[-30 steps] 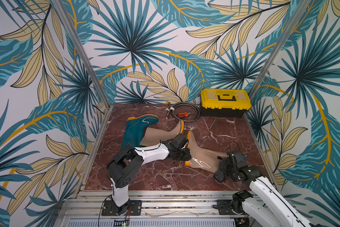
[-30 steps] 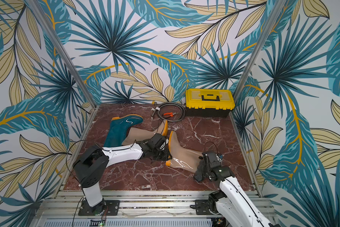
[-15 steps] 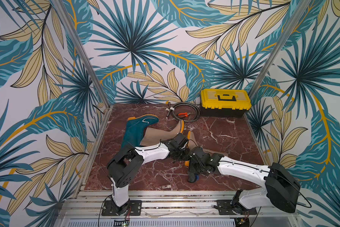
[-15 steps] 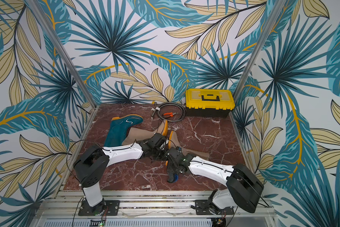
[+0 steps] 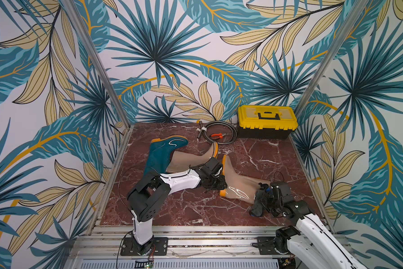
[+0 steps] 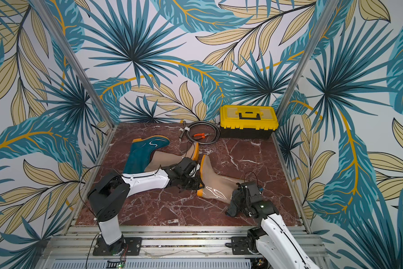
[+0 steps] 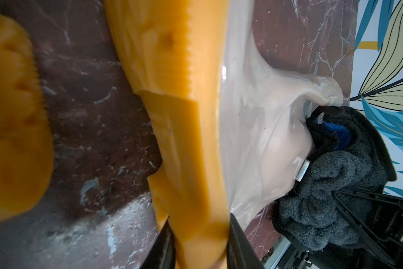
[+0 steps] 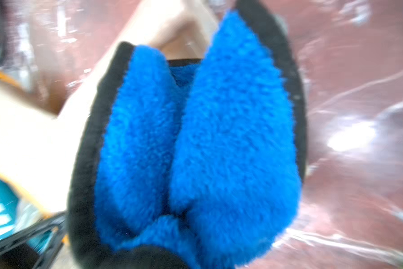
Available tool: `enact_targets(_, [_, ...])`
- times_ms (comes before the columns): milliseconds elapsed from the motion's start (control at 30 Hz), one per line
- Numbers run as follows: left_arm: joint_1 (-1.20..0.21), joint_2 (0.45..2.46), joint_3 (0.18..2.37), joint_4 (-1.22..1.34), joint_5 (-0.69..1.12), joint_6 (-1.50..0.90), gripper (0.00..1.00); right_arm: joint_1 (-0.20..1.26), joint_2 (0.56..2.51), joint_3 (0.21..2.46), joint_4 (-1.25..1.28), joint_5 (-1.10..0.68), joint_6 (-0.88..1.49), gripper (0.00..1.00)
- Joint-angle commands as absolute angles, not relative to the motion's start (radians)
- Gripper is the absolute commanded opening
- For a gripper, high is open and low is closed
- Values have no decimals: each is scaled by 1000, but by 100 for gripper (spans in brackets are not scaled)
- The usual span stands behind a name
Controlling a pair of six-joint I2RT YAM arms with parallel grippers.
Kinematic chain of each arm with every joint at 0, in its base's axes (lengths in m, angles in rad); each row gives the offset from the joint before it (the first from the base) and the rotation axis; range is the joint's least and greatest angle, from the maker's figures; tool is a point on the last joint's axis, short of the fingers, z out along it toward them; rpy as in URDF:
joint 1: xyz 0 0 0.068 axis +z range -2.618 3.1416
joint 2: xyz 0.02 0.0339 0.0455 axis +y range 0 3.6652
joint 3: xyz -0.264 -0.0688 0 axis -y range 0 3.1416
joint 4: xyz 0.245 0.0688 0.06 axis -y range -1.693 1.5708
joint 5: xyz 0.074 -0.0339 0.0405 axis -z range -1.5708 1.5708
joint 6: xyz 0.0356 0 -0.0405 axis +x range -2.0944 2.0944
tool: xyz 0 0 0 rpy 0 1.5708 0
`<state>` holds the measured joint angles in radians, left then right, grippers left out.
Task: Wipe the rubber boots with a cloth
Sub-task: Wipe the dirt off the rubber boot.
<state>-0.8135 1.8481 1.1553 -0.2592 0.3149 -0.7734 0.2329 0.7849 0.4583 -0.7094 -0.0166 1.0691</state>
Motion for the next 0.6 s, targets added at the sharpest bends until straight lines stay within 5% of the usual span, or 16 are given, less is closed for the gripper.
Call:
enact_targets(0, [-798,1839,1146,-247,303,-758,0,251,938,526,-708,-92,977,0])
enact_targets(167, [-799,1851,1157,-245,299,-764,0,559,1235,735,-700,-47,869,0])
enact_targets(267, [-798,1862,1173,-246,304,-766,0,587,1395,799,-780,-24,844,0])
enact_targets(567, [-797,1845,1152,-248,333,-691,0,194,964,632,-898,68,775,0])
